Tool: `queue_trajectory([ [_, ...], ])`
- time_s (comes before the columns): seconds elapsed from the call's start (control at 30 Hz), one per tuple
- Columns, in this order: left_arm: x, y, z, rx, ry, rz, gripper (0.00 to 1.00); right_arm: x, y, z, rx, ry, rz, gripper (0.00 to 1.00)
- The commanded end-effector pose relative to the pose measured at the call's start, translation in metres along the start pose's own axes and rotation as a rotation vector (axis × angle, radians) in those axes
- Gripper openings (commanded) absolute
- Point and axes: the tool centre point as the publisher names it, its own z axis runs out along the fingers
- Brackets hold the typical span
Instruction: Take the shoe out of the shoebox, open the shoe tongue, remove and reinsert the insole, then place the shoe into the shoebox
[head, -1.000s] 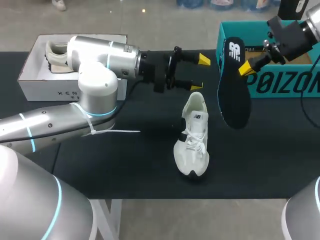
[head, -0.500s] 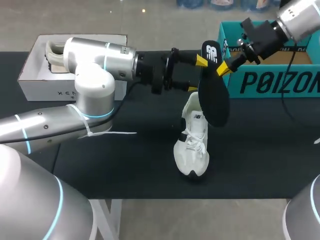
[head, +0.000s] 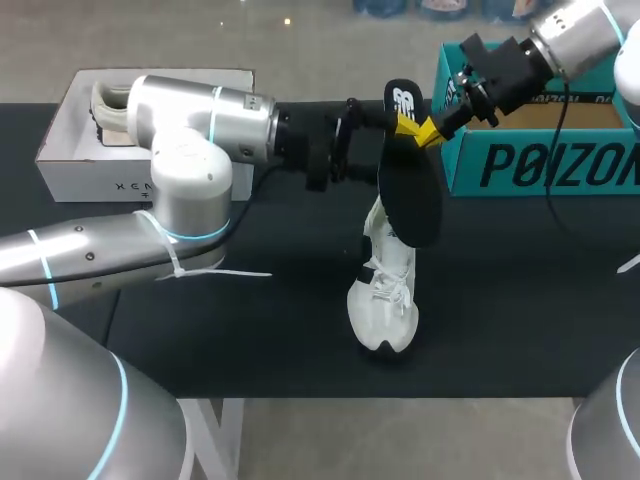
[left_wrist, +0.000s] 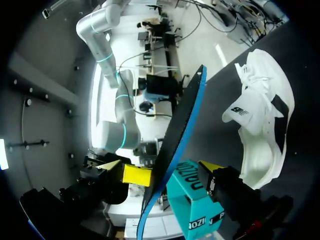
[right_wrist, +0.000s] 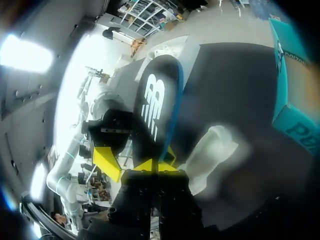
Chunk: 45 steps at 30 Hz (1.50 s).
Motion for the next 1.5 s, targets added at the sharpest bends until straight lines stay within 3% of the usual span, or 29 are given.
queue_trajectory([
  [0.03,0.0,-0.004,-0.001,-0.012,0.003,0.005,1.0,-0.001,0.006,-0.001,0.004,-0.003,0.003,0.0],
  [0.17,0.0,-0.006,-0.003,-0.021,-0.001,0.009,1.0,-0.003,0.008,-0.003,-0.004,-0.001,0.013,0.0],
  [0.2,0.0,-0.007,-0.003,-0.021,-0.003,0.011,0.93,-0.004,0.009,-0.003,-0.006,-0.001,0.014,0.0],
  [0.23,0.0,-0.008,-0.003,-0.021,-0.003,0.012,0.62,-0.004,0.009,-0.004,-0.01,0.002,0.017,0.0],
  [0.27,-0.001,-0.009,-0.003,-0.021,-0.003,0.014,0.47,-0.004,0.009,-0.004,-0.012,0.003,0.018,0.0],
  [0.33,-0.001,-0.01,-0.004,-0.02,-0.003,0.018,0.33,-0.003,0.009,-0.003,-0.013,0.003,0.02,0.0],
  [0.4,-0.001,-0.011,-0.004,-0.022,-0.002,0.022,0.0,-0.003,0.009,-0.002,-0.016,0.008,0.021,0.0],
  [0.73,-0.001,-0.013,-0.003,-0.012,-0.006,0.041,0.0,0.002,0.008,0.004,-0.02,0.031,0.02,0.0],
  [1.0,0.001,-0.014,-0.007,-0.02,-0.011,0.046,0.0,0.003,0.006,0.003,-0.012,-0.01,0.025,0.0],
  [1.03,0.001,-0.014,-0.008,-0.022,-0.011,0.045,0.0,0.003,0.004,0.002,-0.013,-0.019,0.028,0.3],
  [1.07,0.002,-0.014,-0.009,-0.023,-0.01,0.044,0.0,0.003,0.002,0.0,-0.01,-0.035,0.035,1.0],
  [1.23,0.009,-0.013,-0.013,-0.024,0.004,0.028,0.0,0.01,-0.014,-0.023,-0.011,-0.17,-0.001,1.0],
  [1.5,0.019,-0.007,-0.017,0.021,0.008,-0.005,0.0,0.039,-0.044,-0.07,0.015,-0.394,-0.117,1.0],
])
